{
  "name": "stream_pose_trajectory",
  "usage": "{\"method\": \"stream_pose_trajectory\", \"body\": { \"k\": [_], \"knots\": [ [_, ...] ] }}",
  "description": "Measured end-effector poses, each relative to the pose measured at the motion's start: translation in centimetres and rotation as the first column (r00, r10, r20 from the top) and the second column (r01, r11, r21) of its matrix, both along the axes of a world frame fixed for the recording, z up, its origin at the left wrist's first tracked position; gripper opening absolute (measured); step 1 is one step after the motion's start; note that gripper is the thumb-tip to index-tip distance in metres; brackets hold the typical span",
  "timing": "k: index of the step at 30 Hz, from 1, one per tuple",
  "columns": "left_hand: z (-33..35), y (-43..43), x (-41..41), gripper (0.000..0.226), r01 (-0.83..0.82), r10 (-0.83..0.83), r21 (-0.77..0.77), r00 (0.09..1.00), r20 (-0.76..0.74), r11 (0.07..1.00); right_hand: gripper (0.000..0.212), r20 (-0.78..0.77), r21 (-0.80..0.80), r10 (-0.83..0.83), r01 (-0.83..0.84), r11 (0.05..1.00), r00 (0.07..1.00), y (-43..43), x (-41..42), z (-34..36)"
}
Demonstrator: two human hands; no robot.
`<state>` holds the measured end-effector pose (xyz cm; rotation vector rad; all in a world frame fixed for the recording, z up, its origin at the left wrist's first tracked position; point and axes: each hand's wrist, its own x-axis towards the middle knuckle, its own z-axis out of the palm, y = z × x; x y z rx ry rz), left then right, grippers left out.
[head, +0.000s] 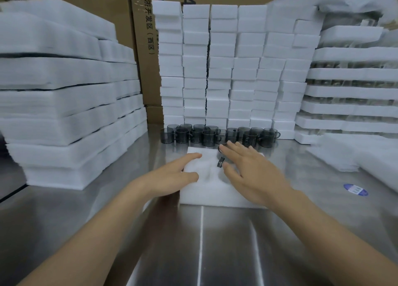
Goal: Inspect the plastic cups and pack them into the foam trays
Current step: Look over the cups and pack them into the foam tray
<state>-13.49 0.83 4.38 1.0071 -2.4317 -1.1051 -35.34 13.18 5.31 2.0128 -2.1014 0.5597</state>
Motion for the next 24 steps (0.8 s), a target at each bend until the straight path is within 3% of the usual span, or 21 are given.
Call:
{"method": "stream_pose_trajectory", "body": {
  "k": [4, 8, 11, 15, 19, 21, 24],
  "knots": [
    [-0.1, 0.3, -0.4, 0.076, -0.052, 0.057, -0.058, 0.994, 0.096, 0.997, 0.064, 0.050, 0.082, -0.019, 0.015, 0.997, 0.999, 0.0, 0.0, 0.0],
    [-0.5, 0.2, -0.8, 0.056, -0.091, 0.093, -0.033, 0.994, 0.064, 0.995, 0.077, 0.072, 0.152, -0.013, 0.002, 0.988, 0.997, -0.1, -0.1, -0.2],
    [-0.8, 0.2, -1.0, 0.053, -0.089, 0.091, -0.036, 0.995, 0.051, 0.995, 0.081, 0.043, 0.099, -0.004, 0.000, 0.995, 0.999, 0.0, 0.1, -0.4],
    [-0.9, 0.0, -0.9, 0.054, -0.080, 0.081, -0.027, 0.996, 0.046, 0.996, 0.085, 0.042, 0.108, 0.044, -0.048, 0.993, 0.998, 0.1, 0.3, -0.6],
    [-0.9, 0.2, -0.6, 0.074, -0.076, 0.077, -0.049, 0.997, 0.025, 0.996, 0.086, 0.092, 0.204, 0.007, -0.026, 0.979, 0.996, -0.1, 0.4, -0.2],
    [-0.8, -0.5, -0.5, 0.066, -0.126, 0.122, -0.043, 0.990, -0.076, 0.991, 0.085, 0.074, 0.190, -0.003, -0.011, 0.982, 0.997, 0.1, 0.6, -0.2],
    [-0.5, -4.1, -0.9, 0.028, -0.276, 0.274, 0.039, 0.911, -0.310, 0.960, 0.075, 0.003, 0.069, -0.047, 0.047, 0.997, 0.999, 0.6, 0.9, -0.8]
  ]
}}
